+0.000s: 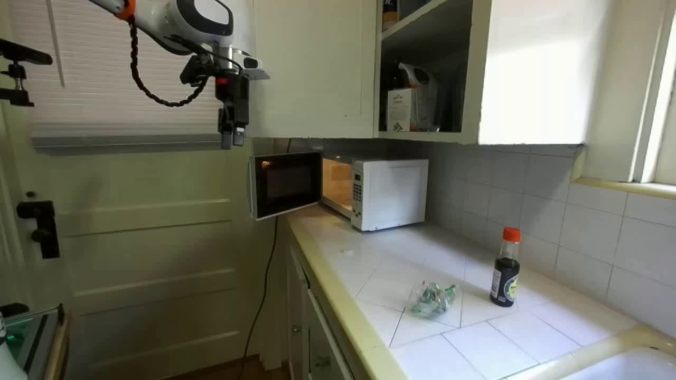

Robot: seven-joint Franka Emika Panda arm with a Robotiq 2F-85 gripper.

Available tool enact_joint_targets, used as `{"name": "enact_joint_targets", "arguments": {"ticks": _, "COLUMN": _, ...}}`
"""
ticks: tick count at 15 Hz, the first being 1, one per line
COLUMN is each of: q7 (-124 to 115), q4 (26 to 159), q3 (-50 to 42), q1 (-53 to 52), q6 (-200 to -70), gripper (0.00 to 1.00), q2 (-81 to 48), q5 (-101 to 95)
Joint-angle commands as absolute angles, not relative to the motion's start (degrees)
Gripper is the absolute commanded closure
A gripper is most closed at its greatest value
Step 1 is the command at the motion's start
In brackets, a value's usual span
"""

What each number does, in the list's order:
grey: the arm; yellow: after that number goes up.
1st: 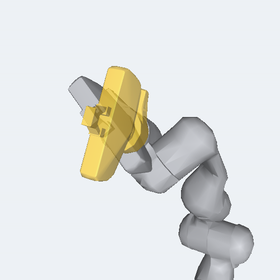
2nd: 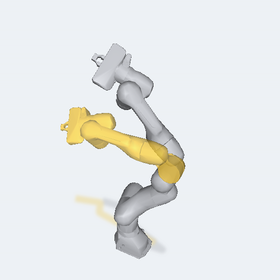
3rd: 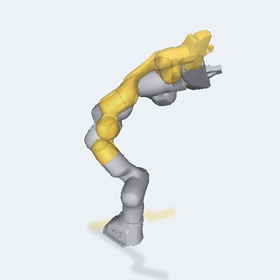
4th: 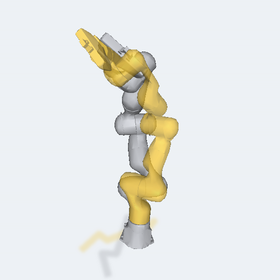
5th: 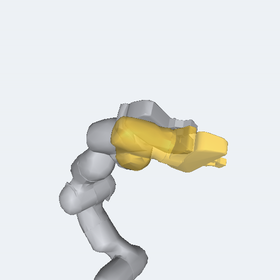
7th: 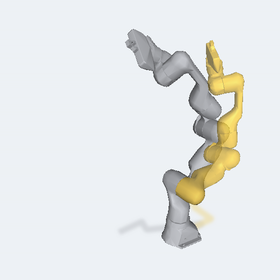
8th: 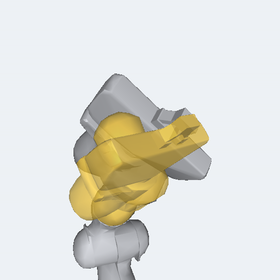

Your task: Move the blue cup to the bottom shelf

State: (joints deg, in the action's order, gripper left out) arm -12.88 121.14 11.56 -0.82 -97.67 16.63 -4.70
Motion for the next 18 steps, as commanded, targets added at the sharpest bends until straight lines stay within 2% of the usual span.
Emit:
{"name": "enact_joint_targets", "arguments": {"ticks": 1, "q7": -13.2, "q4": 121.0, "q3": 10.3, "q1": -2.3, "q6": -97.5, "gripper": 0.00, "q2": 16.5, "q5": -5.0}}
{"name": "enact_joint_targets", "arguments": {"ticks": 11, "q7": -13.2, "q4": 121.0, "q3": 10.3, "q1": -2.3, "q6": -97.5, "gripper": 0.00, "q2": 16.5, "q5": -5.0}}
{"name": "enact_joint_targets", "arguments": {"ticks": 18, "q7": -12.2, "q4": 120.5, "q3": 6.6, "q1": -0.3, "q6": -113.6, "gripper": 0.00, "q2": 21.7, "q5": -7.7}}
